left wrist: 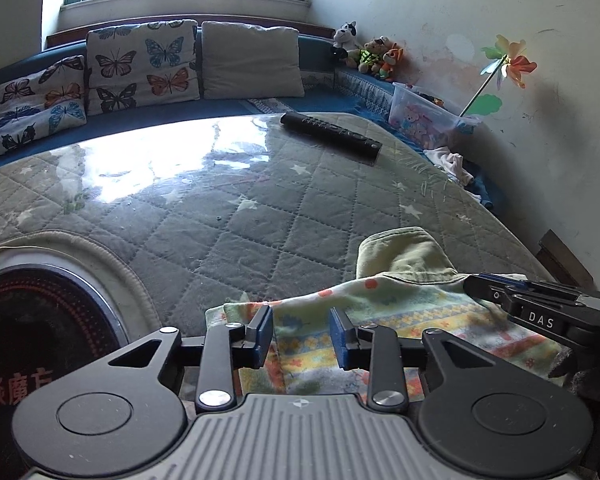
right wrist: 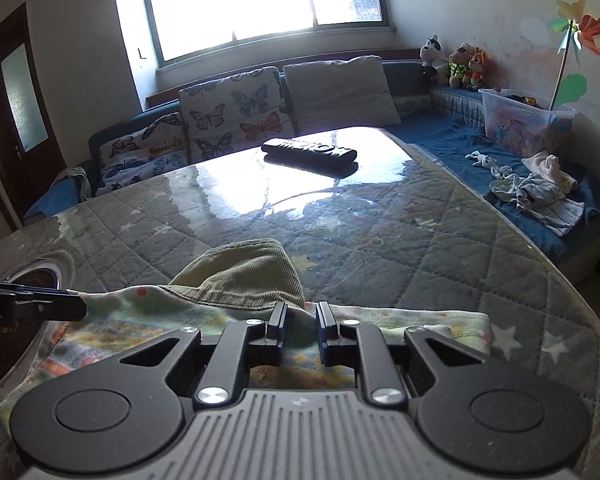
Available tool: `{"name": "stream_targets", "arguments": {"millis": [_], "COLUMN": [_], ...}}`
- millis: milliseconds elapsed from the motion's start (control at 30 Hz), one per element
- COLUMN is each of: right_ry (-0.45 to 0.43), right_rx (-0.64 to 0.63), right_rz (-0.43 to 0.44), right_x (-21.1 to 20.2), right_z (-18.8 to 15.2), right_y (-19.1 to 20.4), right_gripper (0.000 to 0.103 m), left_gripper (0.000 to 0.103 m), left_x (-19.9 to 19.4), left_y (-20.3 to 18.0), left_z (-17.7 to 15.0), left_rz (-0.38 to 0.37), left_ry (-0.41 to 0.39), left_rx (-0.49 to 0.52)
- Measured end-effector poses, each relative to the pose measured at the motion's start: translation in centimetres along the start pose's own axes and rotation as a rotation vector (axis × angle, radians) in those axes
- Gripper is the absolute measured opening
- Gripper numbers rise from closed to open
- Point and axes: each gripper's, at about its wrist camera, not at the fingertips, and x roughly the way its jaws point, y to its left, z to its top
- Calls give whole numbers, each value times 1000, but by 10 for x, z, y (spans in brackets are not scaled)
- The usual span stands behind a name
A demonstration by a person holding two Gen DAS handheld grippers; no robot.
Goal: Fold clothes
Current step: 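Lower the folded edge onto the shirt and open both grippers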
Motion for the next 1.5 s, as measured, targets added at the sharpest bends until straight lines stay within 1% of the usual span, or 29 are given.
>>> {"name": "stream_targets", "arguments": {"millis": [167, 367, 433, 467, 600, 800, 900, 1033, 1133, 1200, 1267, 1400, 1500], "right_ry": [-4, -25, -37, -41, -31, -23, -15, -10, -16, -25, -30, -47, -48], "right_rx": [-1, -10, -22, -31, -82, -162, -183, -219, -231, -229, -227, -180, -145], "right_rz": [1, -1, 15, 25, 75, 86, 90, 73, 61, 52, 43, 38, 0], "right_x": [5, -3, -11, -14, -21, -30, -40, -55, -67, -79, -87, -104, -111], "right_z": [-2, -3, -2, -3, -7, -19, -26, -43, -54, -63, -71, -85, -89], "right_y": [0, 4, 9, 13, 31, 52, 58, 64, 65, 65, 65, 55, 44], "right_gripper": [16, 18, 22, 22, 30, 32, 37, 39, 45, 45, 48, 57, 62], "left_gripper": [33, 33, 34, 36, 36, 39, 40, 40, 43, 45, 48, 52, 54], "left_x": [15, 8, 3, 0, -9, -19, -25, -32, -40, -44, -49, -57, -61], "left_y": [3, 4, 2, 1, -8, -15, -16, -19, -23, -25, -28, -30, -27], "left_z": [2, 2, 0, -1, -8, -21, -30, -42, -53, -59, -65, -74, -79], "left_rz": [5, -5, -7, -9, -30, -36, -29, -25, -22, -21, -22, -22, -18], "left_ry": [7, -5, -10, -13, -16, -6, 0, 4, 2, -5, -10, -21, -25], "left_rx": [3, 0, 6, 9, 27, 50, 59, 72, 88, 96, 99, 107, 102]}}
